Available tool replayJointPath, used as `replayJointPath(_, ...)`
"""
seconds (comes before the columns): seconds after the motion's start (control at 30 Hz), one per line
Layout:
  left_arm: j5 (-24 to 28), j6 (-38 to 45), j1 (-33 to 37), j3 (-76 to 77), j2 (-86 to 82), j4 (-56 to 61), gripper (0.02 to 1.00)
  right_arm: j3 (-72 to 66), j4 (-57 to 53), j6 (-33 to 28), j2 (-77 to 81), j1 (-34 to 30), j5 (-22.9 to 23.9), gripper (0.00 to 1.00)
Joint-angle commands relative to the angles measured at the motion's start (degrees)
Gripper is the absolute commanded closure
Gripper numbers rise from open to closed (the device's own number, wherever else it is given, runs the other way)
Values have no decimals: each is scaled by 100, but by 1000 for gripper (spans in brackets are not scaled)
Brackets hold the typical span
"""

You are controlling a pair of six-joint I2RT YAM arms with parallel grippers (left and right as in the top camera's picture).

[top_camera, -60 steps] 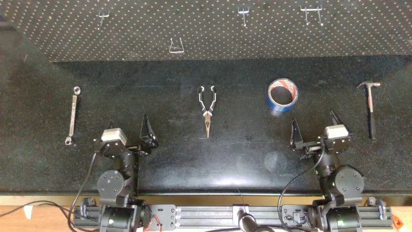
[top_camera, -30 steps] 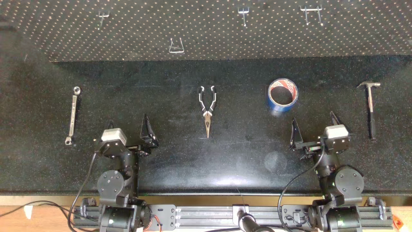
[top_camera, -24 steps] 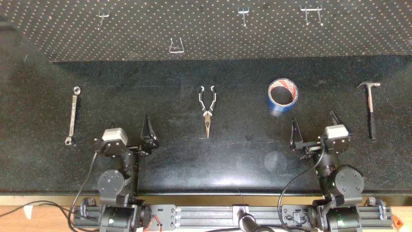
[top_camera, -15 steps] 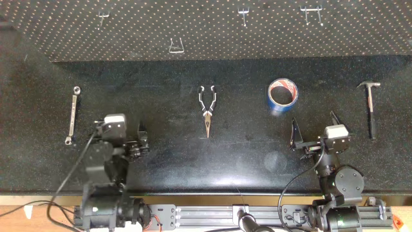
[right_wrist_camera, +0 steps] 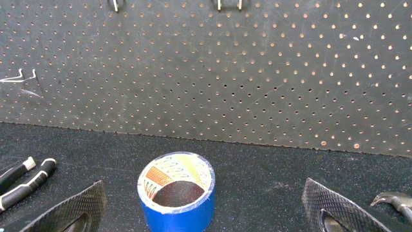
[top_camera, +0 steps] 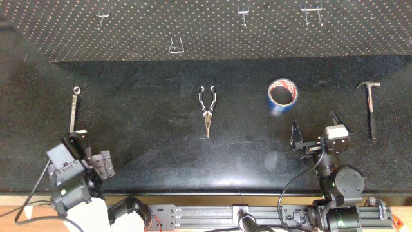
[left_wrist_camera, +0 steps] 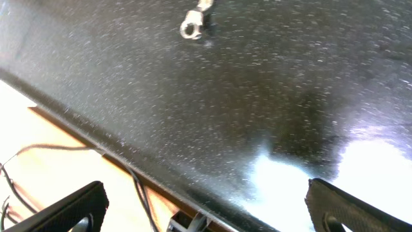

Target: Place Tools Onto Pegboard

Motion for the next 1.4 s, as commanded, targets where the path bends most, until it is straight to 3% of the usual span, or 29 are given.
replayJointPath(0.03, 813, 52, 332, 463, 153, -109, 25, -15, -35, -103, -46, 37, 26, 3)
replayJointPath(0.13, 1606, 293, 761, 970, 789, -15, 25, -15, -35, -105, -46, 37, 26, 3)
replayJointPath(0.23, 1834, 675, 1165, 1237, 1670, 623, 25, -15, -33, -103, -46, 37, 26, 3)
replayJointPath(0.33, 2900, 1106, 1661, 1556, 2546, 999, 25, -15, -33, -103, -46, 37, 26, 3)
replayJointPath(0.47, 3488, 1176, 1703, 2441, 3912, 1073, 25, -15, -33, -105, -46, 37, 26, 3)
replayJointPath(0.63, 3521, 1884, 1580, 3622, 5355, 535, 25, -15, -33, -103, -46, 37, 26, 3)
replayJointPath(0.87, 2861, 2415, 1067, 4256, 6485, 275, 25, -15, -33, -103, -46, 37, 26, 3)
replayJointPath(1.4, 2859, 2065, 1019, 4391, 7088, 898, 25, -15, -33, -105, -46, 37, 26, 1)
